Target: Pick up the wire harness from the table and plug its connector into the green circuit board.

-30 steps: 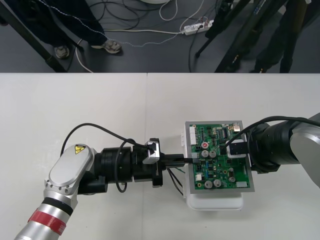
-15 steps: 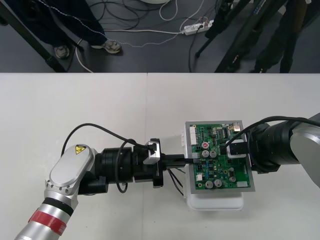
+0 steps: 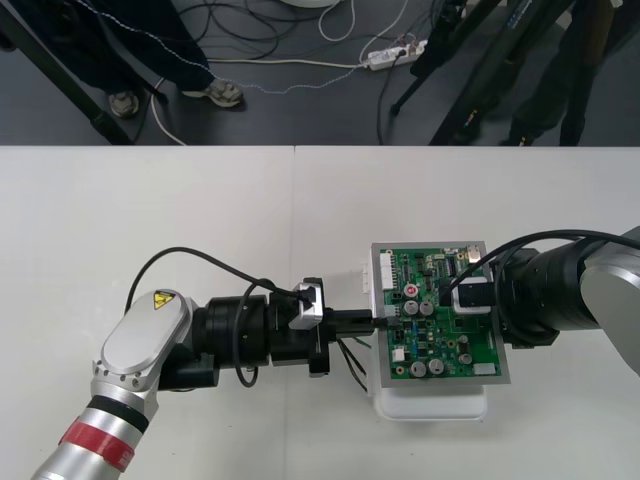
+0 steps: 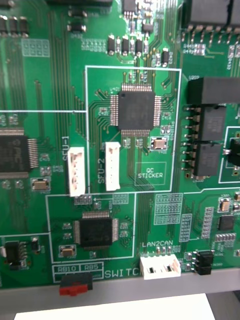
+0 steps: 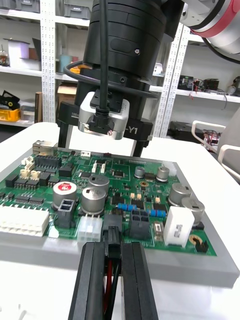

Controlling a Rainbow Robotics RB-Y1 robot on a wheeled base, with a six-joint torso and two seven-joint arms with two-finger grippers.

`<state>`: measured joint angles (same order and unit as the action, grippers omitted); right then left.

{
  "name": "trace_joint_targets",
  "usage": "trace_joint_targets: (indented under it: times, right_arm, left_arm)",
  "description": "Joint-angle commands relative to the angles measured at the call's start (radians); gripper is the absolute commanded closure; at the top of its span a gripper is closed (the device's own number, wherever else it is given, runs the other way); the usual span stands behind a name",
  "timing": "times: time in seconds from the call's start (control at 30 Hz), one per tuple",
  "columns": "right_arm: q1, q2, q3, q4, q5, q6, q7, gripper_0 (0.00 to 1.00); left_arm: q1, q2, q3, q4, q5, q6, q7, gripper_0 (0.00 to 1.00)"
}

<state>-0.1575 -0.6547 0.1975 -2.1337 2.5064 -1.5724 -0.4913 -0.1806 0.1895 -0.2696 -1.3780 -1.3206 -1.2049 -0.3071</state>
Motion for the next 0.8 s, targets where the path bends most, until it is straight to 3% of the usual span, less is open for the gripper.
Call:
trace_joint_targets:
  times: [0.03,0.8]
  right_arm:
    - [0.003,0.017,0.013,-0.035,-0.031,0.002,-0.047,0.0]
    - [0.003,0.017,0.013,-0.035,-0.035,0.002,-0.053,0.0]
  left_arm:
    - [-0.017,-0.03,-0.059,-0.049,0.032,0.022,0.008,1.0]
    - [-0.039,-0.055,-0.072,-0.049,0.029,0.045,-0.004,1.0]
